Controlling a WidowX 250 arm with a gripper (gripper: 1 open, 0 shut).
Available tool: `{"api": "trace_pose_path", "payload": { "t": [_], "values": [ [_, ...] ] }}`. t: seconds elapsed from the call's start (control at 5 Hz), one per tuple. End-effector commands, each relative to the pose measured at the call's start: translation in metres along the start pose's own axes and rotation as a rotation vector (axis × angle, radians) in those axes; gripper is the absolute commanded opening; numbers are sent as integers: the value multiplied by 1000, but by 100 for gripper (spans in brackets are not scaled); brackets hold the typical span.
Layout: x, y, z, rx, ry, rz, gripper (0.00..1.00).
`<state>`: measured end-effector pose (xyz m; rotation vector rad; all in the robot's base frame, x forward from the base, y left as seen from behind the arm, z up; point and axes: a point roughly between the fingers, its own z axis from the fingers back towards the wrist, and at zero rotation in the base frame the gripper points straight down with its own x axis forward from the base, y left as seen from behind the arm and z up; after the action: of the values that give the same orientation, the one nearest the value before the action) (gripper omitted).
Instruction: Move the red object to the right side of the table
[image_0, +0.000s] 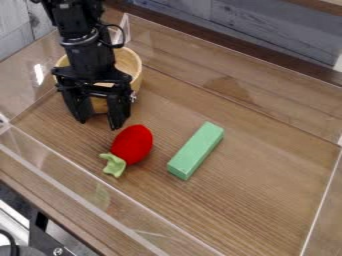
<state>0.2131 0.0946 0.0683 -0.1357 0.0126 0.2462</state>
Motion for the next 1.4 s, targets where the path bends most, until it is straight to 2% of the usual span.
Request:
{"api": "trace_pose_path", "payload": {
  "t": [0.0,1.0,1.2],
  "values": [
    [6,3,8,1,-38,10,100],
    [11,4,8,-1,-60,19,100],
    [8,-7,1,2,-65,1,100]
  ]
}}
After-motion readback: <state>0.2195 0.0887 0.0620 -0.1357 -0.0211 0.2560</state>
